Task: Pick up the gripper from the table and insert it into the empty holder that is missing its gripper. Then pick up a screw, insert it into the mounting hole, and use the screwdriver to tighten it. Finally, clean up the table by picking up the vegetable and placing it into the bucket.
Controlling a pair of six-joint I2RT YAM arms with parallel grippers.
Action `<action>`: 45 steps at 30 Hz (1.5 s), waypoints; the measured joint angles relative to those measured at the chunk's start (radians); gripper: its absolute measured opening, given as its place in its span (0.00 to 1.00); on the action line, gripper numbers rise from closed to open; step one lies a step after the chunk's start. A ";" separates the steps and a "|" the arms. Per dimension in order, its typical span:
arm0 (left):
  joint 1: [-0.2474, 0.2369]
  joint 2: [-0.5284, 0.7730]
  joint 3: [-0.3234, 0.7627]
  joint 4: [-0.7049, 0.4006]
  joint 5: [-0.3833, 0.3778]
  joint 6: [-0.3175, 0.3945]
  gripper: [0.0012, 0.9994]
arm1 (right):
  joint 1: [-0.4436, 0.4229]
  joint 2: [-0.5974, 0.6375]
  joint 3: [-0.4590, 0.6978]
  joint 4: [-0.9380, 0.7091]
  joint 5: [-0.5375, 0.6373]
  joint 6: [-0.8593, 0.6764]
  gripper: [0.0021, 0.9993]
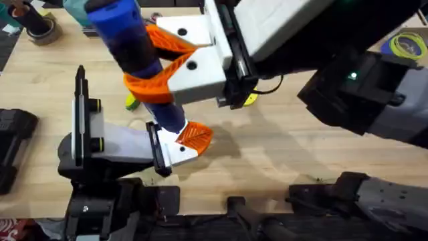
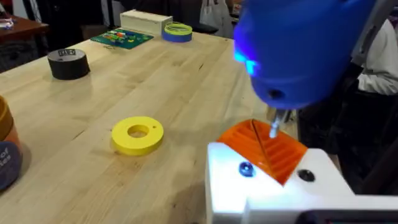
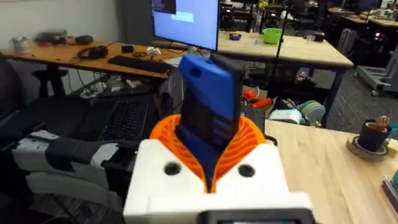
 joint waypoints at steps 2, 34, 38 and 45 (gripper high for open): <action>0.000 0.000 0.000 0.000 0.000 0.000 0.00 | 0.002 0.000 0.000 0.002 0.000 0.000 0.02; 0.000 0.000 0.000 0.000 0.000 0.000 0.00 | 0.004 0.050 -0.041 0.110 0.007 0.009 0.02; 0.000 0.000 0.000 0.000 0.000 0.000 0.00 | 0.004 0.050 -0.041 0.109 0.008 0.009 0.02; 0.000 0.000 0.000 0.000 0.000 0.000 0.00 | 0.004 0.050 -0.046 0.110 0.008 0.009 0.02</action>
